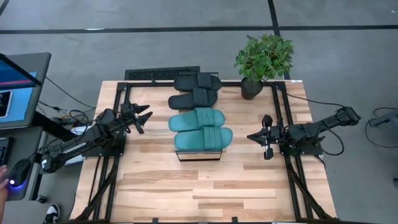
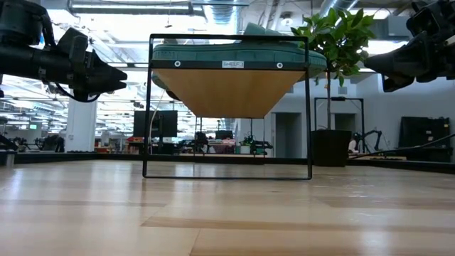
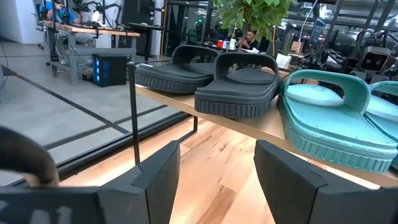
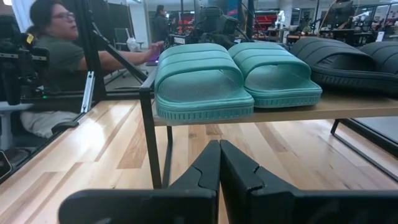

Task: Pick and place slides into the shelf
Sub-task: Return to Home Position

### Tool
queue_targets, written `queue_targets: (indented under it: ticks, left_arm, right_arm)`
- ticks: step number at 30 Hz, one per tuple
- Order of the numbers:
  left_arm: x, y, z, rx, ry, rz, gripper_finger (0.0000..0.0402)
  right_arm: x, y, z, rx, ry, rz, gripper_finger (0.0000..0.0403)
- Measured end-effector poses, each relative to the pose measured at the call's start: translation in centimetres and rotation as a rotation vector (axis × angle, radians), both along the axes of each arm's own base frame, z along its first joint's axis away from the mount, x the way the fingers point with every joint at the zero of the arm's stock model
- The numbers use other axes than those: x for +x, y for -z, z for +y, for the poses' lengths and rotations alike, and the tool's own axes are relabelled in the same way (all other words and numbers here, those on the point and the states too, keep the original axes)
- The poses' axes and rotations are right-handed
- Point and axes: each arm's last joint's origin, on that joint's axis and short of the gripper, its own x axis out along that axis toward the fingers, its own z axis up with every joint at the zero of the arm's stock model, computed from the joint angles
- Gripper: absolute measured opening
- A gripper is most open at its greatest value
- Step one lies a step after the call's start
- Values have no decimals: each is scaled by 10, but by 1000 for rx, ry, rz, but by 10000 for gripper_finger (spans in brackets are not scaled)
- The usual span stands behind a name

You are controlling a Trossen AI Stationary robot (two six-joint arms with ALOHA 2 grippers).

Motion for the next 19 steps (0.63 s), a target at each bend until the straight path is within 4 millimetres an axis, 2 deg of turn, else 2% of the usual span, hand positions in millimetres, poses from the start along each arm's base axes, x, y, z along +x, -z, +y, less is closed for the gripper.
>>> queue_targets:
  ticks: [19]
  left_arm:
    - [0,0,0,1,0,1,194]
  right_arm:
    - [0,0,0,0,0,0,0]
